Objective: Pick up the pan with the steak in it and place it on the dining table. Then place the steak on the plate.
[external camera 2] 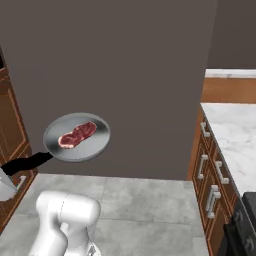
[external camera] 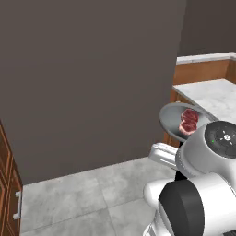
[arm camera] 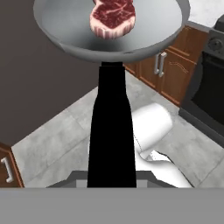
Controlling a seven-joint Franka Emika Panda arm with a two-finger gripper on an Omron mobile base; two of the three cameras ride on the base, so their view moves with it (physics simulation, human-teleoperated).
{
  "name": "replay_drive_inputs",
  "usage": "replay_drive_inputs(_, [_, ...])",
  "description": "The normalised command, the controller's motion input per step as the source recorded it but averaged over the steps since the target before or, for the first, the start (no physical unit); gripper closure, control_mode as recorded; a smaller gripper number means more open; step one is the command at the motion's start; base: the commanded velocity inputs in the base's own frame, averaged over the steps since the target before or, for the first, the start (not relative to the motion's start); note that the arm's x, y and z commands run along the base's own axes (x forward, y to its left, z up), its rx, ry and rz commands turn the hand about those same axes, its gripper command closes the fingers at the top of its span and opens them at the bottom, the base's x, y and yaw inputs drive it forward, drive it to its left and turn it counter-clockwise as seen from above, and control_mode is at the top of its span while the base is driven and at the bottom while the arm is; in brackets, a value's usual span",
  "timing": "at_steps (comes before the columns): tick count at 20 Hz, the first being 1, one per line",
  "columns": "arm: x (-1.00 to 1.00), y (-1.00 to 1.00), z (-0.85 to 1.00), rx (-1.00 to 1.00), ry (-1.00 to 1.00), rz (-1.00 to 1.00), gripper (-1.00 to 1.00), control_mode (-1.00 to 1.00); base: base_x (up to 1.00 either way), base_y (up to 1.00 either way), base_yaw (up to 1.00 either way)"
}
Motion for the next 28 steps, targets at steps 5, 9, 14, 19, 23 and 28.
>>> replay_drive_inputs(5, [0.0, 0.0, 0.0, 0.0, 0.0, 0.0, 1.0, 1.0, -0.09, 0.0, 0.48])
replay_drive_inputs(9, [0.0, 0.0, 0.0, 0.0, 0.0, 0.0, 1.0, 1.0, -0.18, 0.0, 0.47])
replay_drive_inputs(14, [0.0, 0.0, 0.0, 0.0, 0.0, 0.0, 1.0, 1.0, -0.31, -0.02, 0.44])
replay_drive_inputs(19, [0.0, 0.0, 0.0, 0.0, 0.0, 0.0, 1.0, 1.0, -0.58, 0.0, 0.34])
replay_drive_inputs(23, [0.0, 0.0, 0.0, 0.0, 0.0, 0.0, 1.0, 1.0, -0.68, 0.0, 0.29])
replay_drive_inputs(28, [0.0, 0.0, 0.0, 0.0, 0.0, 0.0, 1.0, 1.0, -0.54, 0.02, 0.29])
